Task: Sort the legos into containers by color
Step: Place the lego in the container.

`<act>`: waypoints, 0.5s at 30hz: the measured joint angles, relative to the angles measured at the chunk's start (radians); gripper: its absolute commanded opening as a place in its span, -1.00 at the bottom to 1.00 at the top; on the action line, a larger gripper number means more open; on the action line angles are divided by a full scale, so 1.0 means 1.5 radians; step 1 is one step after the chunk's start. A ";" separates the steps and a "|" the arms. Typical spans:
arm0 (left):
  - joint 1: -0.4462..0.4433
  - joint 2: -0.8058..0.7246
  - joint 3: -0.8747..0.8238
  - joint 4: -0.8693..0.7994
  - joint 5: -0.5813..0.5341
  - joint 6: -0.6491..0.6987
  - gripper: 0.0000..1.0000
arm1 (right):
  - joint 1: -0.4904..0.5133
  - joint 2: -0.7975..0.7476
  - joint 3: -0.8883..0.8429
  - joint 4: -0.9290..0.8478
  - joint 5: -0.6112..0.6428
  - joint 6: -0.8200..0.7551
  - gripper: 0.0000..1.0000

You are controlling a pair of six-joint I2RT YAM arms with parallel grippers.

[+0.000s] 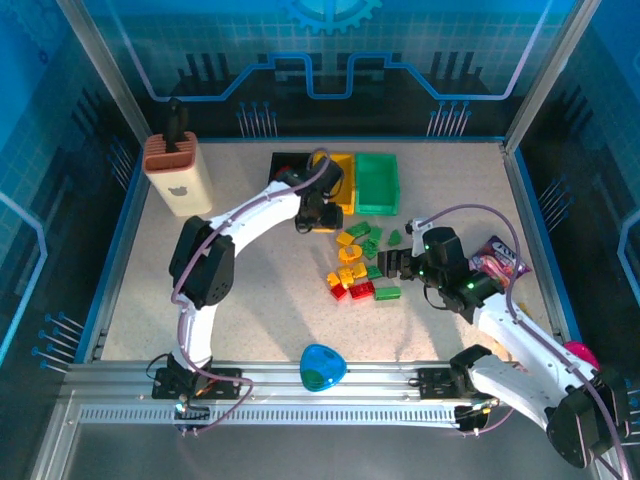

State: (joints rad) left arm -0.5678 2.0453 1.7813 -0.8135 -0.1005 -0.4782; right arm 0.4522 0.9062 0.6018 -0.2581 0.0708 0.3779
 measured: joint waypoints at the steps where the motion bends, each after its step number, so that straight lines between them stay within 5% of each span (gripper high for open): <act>1: 0.008 0.006 0.028 -0.004 0.000 0.005 -0.05 | -0.001 -0.003 0.000 -0.002 0.000 0.000 0.72; 15: 0.062 0.200 0.332 -0.024 0.001 0.041 -0.04 | -0.001 -0.039 0.000 -0.043 0.000 0.000 0.72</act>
State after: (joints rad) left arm -0.4747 2.3451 2.2791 -0.8494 -0.0998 -0.4160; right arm 0.4503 0.8474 0.6018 -0.3225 0.0708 0.3775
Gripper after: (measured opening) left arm 0.591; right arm 0.861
